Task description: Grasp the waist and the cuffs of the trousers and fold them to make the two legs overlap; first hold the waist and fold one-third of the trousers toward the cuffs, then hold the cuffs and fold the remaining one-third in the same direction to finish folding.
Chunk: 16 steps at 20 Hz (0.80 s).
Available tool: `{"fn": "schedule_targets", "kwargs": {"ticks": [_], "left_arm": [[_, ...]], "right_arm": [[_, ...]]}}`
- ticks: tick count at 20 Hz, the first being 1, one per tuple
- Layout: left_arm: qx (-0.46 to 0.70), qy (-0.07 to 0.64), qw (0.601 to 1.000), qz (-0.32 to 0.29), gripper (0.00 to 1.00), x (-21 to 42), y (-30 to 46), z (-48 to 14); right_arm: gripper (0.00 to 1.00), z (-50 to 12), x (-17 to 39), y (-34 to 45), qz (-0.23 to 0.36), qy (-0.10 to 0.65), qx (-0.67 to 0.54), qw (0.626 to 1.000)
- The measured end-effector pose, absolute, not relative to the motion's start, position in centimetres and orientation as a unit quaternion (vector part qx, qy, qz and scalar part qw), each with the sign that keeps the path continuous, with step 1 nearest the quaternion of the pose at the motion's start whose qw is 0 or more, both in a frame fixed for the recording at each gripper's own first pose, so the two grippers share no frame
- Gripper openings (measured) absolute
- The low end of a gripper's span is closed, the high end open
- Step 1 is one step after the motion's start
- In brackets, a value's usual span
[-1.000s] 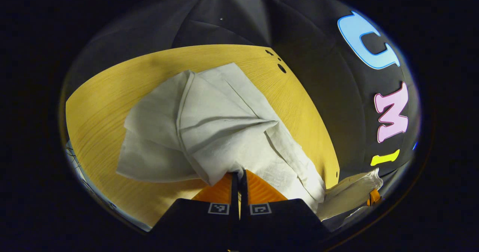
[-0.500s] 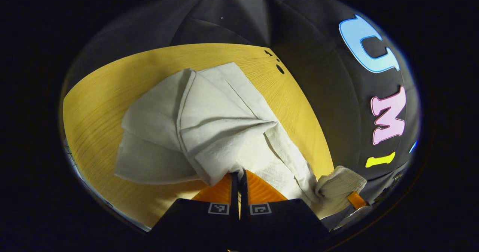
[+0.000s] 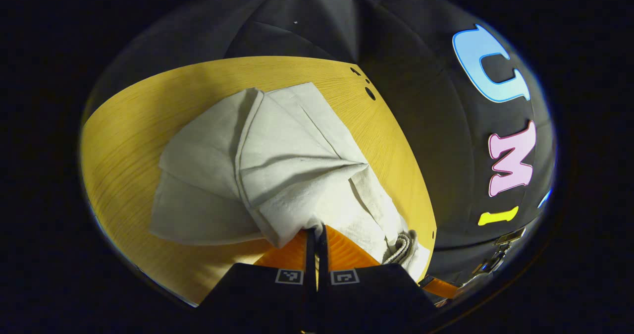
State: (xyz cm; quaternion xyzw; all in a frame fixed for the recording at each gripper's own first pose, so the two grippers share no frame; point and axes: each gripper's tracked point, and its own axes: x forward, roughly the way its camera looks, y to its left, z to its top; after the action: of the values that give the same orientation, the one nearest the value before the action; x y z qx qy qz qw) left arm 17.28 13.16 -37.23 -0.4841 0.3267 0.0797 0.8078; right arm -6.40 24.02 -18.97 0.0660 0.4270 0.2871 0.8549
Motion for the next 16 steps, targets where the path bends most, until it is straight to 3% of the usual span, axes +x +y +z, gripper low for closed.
{"fn": "schedule_targets", "kwargs": {"ticks": [6, 9, 10, 11, 14, 15, 16], "left_arm": [[-0.49, 0.323, 0.805, 0.087, 0.06, 17.2, 13.3, -37.4], [-0.503, 0.319, 0.798, 0.092, 0.06, 17.1, 13.1, -37.6], [-0.505, 0.319, 0.797, 0.095, 0.06, 17.1, 13.3, -37.5], [-0.504, 0.318, 0.797, 0.099, 0.06, 17.0, 13.4, -37.4], [-0.495, 0.301, 0.807, 0.112, 0.05, 17.4, 14.2, -36.1], [-0.495, 0.285, 0.814, 0.106, 0.05, 17.4, 14.3, -35.1], [-0.497, 0.273, 0.818, 0.101, 0.05, 17.6, 14.6, -34.2]], "right_arm": [[0.44, -20.2, -4.1, 15.1, 0.18, 0.429, 0.072, 0.882], [0.44, -24.1, -4.6, 9.9, 0.11, 0.466, 0.063, 0.875], [0.36, -25.4, -5.4, 8.8, 0.094, 0.485, 0.064, 0.867], [0.44, -26.4, -5.9, 8.4, 0.09, 0.498, 0.07, 0.86], [0.44, -27.5, -5.6, 8.5, 0.097, 0.493, 0.078, 0.861], [0.37, -27.5, -5.9, 8.6, 0.107, 0.492, 0.076, 0.861], [0.38, -27.5, -5.8, 8.6, 0.112, 0.487, 0.075, 0.863]]}}
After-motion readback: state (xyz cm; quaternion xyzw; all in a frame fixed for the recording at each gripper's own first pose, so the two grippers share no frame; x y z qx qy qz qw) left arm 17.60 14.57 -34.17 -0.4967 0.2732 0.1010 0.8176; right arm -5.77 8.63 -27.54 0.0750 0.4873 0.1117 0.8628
